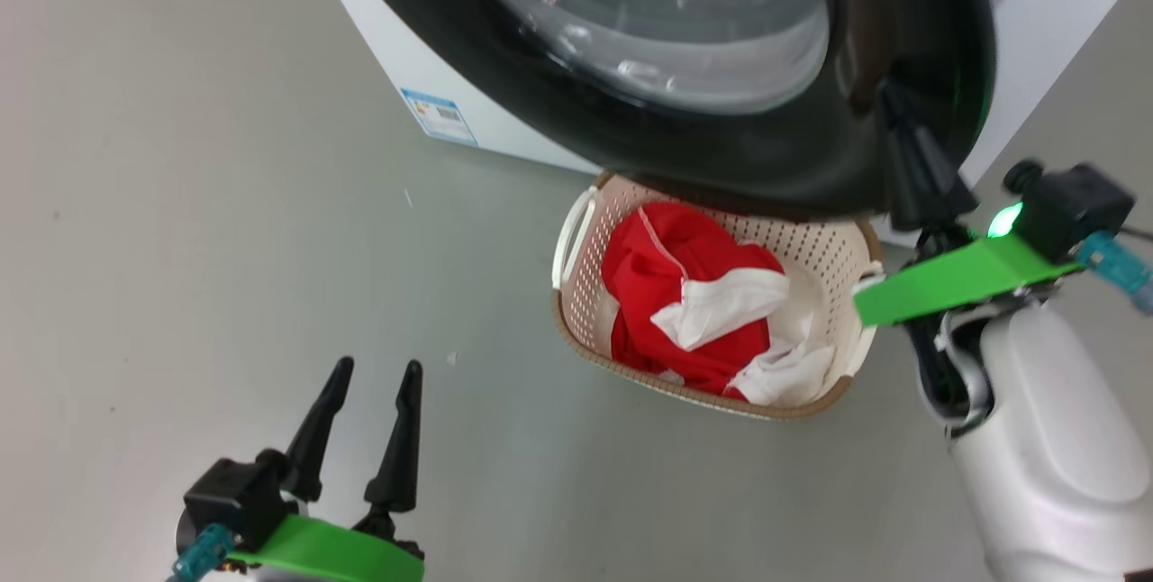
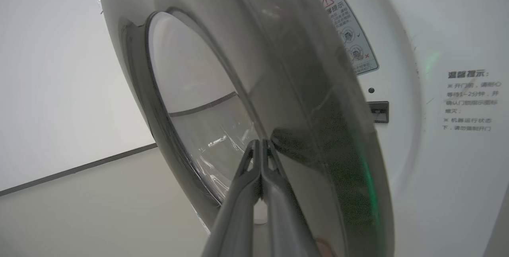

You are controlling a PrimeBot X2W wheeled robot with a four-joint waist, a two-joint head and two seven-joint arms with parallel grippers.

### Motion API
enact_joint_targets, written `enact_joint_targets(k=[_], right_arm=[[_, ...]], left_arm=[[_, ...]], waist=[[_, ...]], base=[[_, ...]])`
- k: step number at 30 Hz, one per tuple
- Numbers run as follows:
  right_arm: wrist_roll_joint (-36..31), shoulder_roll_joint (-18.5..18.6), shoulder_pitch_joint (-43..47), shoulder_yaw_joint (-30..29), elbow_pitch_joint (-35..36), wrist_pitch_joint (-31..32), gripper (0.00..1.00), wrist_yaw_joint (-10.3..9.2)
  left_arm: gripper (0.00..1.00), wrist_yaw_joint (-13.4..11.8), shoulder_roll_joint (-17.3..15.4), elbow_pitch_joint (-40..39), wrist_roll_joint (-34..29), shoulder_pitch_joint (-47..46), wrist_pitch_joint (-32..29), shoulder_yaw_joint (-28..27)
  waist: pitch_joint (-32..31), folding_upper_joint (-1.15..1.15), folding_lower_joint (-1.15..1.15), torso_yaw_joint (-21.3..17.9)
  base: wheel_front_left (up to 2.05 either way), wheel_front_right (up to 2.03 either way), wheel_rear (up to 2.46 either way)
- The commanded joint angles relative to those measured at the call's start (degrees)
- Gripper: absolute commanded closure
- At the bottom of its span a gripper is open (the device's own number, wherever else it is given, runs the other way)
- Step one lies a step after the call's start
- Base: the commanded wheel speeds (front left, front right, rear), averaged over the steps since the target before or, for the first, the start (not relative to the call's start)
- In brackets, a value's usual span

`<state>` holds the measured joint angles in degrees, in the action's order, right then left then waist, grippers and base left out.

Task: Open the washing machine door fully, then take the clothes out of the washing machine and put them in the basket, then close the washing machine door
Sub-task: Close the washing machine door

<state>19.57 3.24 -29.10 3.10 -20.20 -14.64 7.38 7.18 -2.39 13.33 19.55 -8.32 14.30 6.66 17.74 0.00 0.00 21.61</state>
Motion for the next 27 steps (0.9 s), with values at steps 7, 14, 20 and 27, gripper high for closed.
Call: enact_joint_targets(k=[7,14,20,27], right_arm=[[-2.8,-0.4,-6.8,-2.2,1.6,-0.4,1.00,0.11],[-4.4,-0.1,-10.9,-5.3,2.0,-0.4,1.00,0.11],[-5.0,0.3,-14.3,-7.3,2.2,-0.4,1.00,0.11],[-5.6,0.7,-17.1,-8.3,2.0,-0.4,1.00,0.11]], left_arm=[[0.00,0.3,-0.6,-1.6,1.5,-3.7,0.7,-0.6],[0.00,0.3,-0.6,-1.8,2.3,-5.1,0.7,0.1],[0.00,0.3,-0.5,-2.0,2.8,-5.9,0.7,0.5],[0.00,0.3,-0.5,-2.2,3.4,-6.5,0.7,0.9]], waist=[[5.5,0.00,0.00,0.9],[7.5,0.00,0.00,2.1],[8.7,0.00,0.00,2.7],[9.6,0.00,0.00,3.0]], base=[[0.00,0.00,0.00],[0.00,0.00,0.00],[0.00,0.00,0.00],[0.00,0.00,0.00]])
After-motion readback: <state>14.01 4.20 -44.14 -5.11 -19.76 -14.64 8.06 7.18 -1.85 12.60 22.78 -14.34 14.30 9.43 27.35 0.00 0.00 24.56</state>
